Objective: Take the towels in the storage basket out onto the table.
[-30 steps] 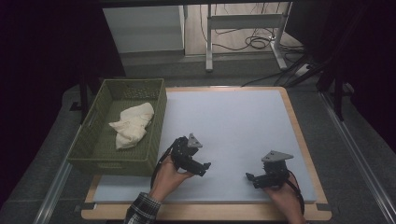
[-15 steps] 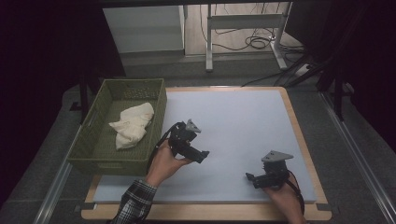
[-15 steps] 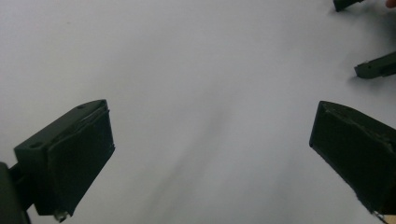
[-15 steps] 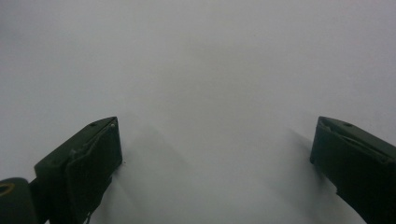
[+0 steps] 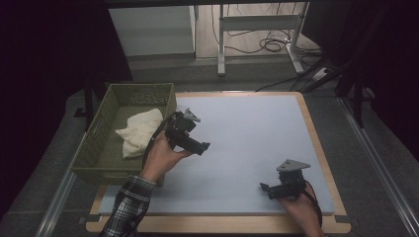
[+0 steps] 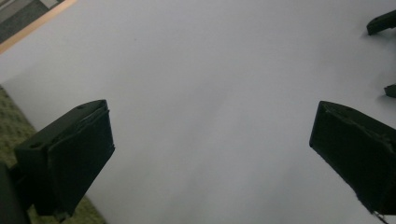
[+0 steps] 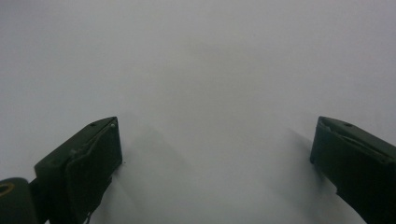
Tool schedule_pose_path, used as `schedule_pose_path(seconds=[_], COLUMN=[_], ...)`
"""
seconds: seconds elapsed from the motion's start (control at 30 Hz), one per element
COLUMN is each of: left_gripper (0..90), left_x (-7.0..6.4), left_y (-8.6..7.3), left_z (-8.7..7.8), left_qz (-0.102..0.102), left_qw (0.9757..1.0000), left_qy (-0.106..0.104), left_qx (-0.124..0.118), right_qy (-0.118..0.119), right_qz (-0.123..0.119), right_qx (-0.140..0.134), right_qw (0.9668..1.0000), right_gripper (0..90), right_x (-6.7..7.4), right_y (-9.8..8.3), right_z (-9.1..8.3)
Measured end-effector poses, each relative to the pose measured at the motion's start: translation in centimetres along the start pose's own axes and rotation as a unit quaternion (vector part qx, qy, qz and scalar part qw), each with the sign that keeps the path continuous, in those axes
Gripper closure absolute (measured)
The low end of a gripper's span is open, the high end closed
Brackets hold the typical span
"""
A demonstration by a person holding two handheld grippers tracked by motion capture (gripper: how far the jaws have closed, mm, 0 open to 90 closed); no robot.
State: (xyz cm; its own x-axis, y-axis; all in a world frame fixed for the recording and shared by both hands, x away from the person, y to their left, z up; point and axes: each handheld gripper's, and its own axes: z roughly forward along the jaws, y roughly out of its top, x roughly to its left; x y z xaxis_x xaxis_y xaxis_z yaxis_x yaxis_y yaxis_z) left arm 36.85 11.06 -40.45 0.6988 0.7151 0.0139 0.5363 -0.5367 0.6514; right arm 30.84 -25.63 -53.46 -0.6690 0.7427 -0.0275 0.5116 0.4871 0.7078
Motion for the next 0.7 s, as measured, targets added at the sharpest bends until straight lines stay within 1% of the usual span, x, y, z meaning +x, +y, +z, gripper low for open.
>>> schedule_pose_path(seconds=[0.03,0.07,0.1,0.13,0.17,0.2,0.23,0.27,0.3,0.33,0.37,0.4,0.43,0.47,0.5,0.53,0.57,0.6,0.63,0.67,0.7], left_gripper=[0.1,0.0,0.0,0.0,0.0,0.1,0.4,0.6,0.7,0.7,1.2,1.2,1.4,1.6,1.8,1.8,2.0,2.5,2.6,2.6,2.6], left_x=[0.0,0.7,1.1,1.1,2.0,2.4,2.4,3.3,3.3,3.6,4.4,4.4,5.1,5.5,5.5,6.4,6.8,6.8,7.7,7.7,8.2], left_y=[0.0,-0.1,-0.2,-0.2,-0.4,-0.5,-0.5,-0.6,-0.6,-0.7,-0.8,-0.8,-1.1,-1.2,-1.2,-1.6,-1.9,-1.9,-2.4,-2.4,-2.8], left_z=[0.0,-0.2,-0.3,-0.3,-0.6,-0.7,-0.7,-1.1,-1.1,-1.2,-1.6,-1.6,-1.9,-2.1,-2.1,-2.3,-2.3,-2.3,-2.4,-2.4,-2.4], left_qz=[0.0,-0.004,-0.011,-0.011,-0.021,-0.026,-0.026,-0.031,-0.031,-0.035,-0.042,-0.042,-0.046,-0.049,-0.049,-0.055,-0.059,-0.059,-0.064,-0.064,-0.066], left_qw=[1.0,1.0,0.9999,0.9999,0.9997,0.9996,0.9996,0.9993,0.9993,0.9991,0.9986,0.9986,0.9982,0.9979,0.9979,0.9973,0.9969,0.9969,0.9964,0.9964,0.9959], left_qy=[0.0,0.005,0.005,0.005,0.01,0.013,0.013,0.019,0.019,0.023,0.03,0.03,0.038,0.043,0.043,0.049,0.051,0.051,0.056,0.056,0.062], left_qx=[0.0,0.001,0.0,0.0,-0.002,-0.004,-0.004,-0.004,-0.004,-0.004,-0.004,-0.004,-0.003,-0.003,-0.003,-0.001,-0.002,-0.002,-0.001,-0.001,-0.001], right_qy=[0.0,0.0,0.0,0.0,0.0,0.0,0.0,0.0,0.0,0.0,0.0,0.0,-0.001,-0.001,-0.001,-0.001,-0.001,-0.001,-0.001,-0.001,-0.001], right_qz=[0.0,0.0,0.0,0.0,0.001,0.0,0.0,0.0,0.0,0.0,0.0,0.0,0.0,0.0,0.0,0.0,-0.001,-0.001,-0.001,-0.001,-0.001], right_qx=[0.0,0.0,0.0,0.0,0.0,0.0,0.0,0.0,0.0,0.0,0.0,0.0,0.0,0.0,0.0,0.0,0.0,0.0,0.0,0.0,0.0], right_qw=[1.0,1.0,1.0,1.0,1.0,1.0,1.0,1.0,1.0,1.0,1.0,1.0,1.0,1.0,1.0,1.0,1.0,1.0,1.0,1.0,1.0], right_gripper=[2.2,2.2,2.2,2.2,2.2,2.2,2.2,2.2,2.2,2.2,2.2,2.2,2.2,2.2,2.2,2.2,2.2,2.2,2.2,2.2,2.2], right_x=[0.0,0.0,0.0,0.0,0.0,0.0,0.0,0.0,0.0,0.0,0.0,0.0,0.0,0.0,0.0,0.0,0.0,0.0,0.0,0.0,0.0], right_y=[0.0,0.0,0.0,0.0,0.0,0.0,0.0,0.0,0.0,0.0,0.0,0.0,0.0,0.0,0.0,0.0,0.0,0.0,0.0,0.0,0.0], right_z=[0.0,0.0,0.0,0.0,0.0,0.0,0.0,0.0,0.0,0.0,0.0,0.0,0.0,0.0,0.0,0.0,0.0,0.0,0.0,0.0,0.0])
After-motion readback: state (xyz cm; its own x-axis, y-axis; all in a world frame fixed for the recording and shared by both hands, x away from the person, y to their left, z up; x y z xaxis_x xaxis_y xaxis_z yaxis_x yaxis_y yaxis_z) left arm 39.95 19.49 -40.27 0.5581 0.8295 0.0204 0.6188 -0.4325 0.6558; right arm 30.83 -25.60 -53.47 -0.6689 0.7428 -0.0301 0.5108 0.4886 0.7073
